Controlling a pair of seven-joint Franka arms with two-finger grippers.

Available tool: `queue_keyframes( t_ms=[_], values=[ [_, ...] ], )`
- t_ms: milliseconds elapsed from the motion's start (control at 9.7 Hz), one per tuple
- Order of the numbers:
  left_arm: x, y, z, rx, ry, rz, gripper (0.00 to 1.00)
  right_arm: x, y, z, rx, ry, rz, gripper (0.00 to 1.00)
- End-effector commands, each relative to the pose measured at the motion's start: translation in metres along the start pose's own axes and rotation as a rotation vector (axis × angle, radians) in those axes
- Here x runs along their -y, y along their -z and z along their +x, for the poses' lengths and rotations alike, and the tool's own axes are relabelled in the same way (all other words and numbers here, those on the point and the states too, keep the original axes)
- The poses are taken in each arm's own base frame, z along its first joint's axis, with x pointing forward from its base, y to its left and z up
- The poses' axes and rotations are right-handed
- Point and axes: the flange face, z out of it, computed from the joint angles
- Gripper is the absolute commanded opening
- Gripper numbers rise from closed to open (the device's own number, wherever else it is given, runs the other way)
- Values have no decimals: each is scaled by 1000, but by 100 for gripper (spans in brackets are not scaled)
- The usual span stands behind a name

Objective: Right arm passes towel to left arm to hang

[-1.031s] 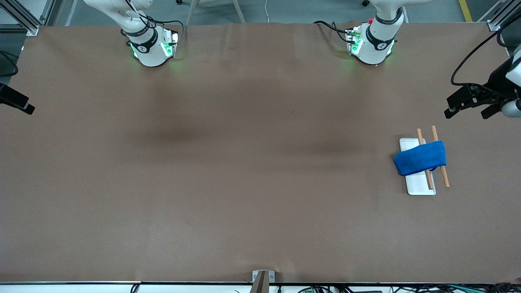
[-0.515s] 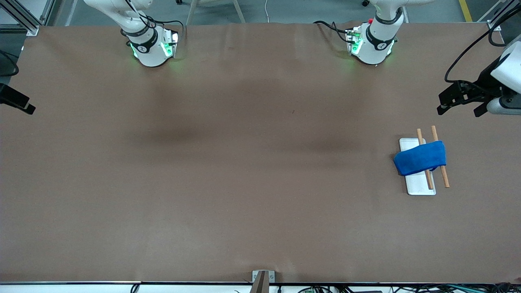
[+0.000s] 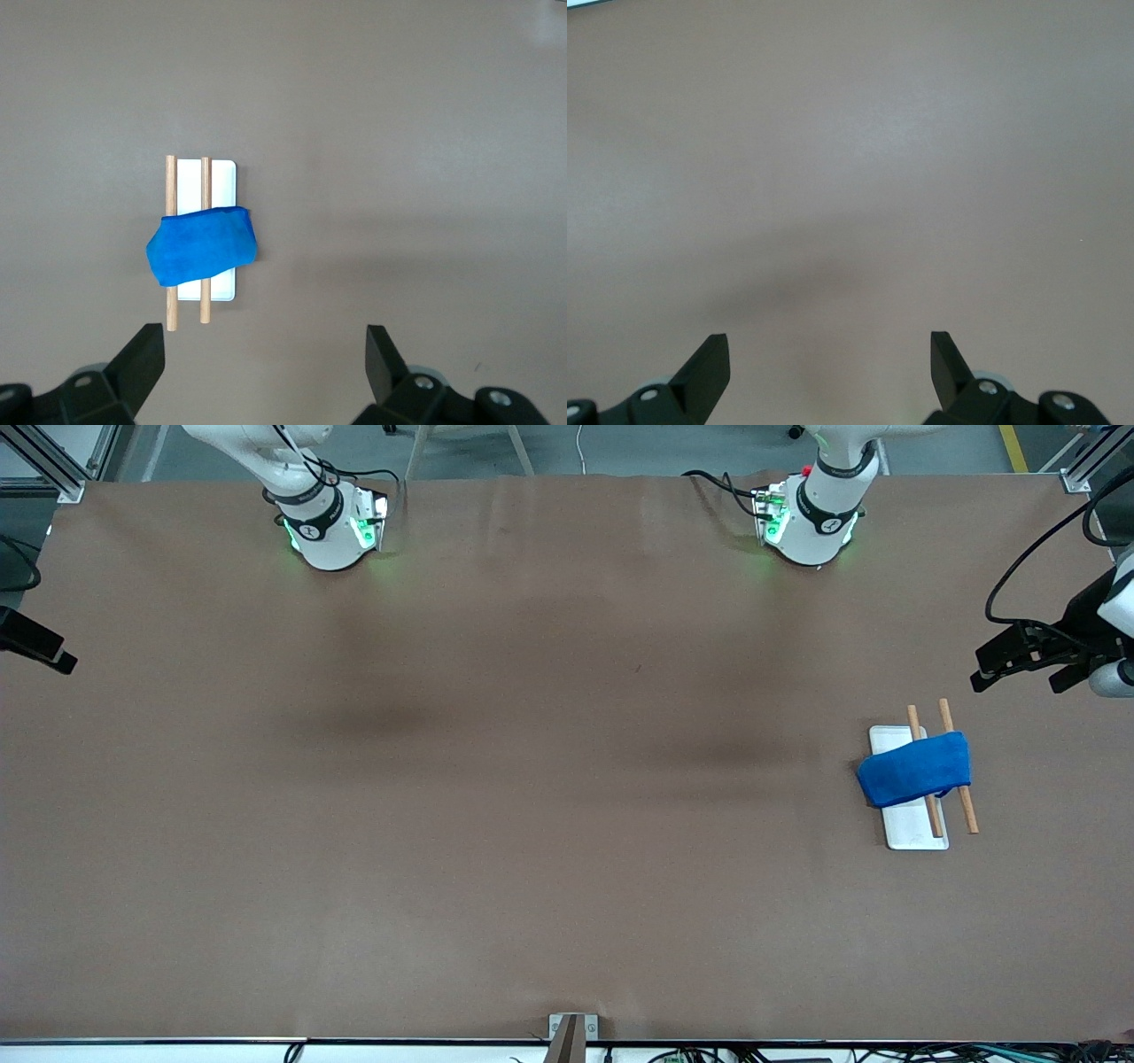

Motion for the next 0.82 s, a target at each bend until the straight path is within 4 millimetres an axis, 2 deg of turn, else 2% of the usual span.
queue_keyframes(
  t_ms=[0, 722],
  values=[
    [-2, -17, 0, 32, 18, 24, 100, -1, 1, -8, -4, 10, -1, 100],
    [-5, -17, -5, 55, -9, 41, 100, -1, 1, -8, -4, 10, -1, 100]
  ],
)
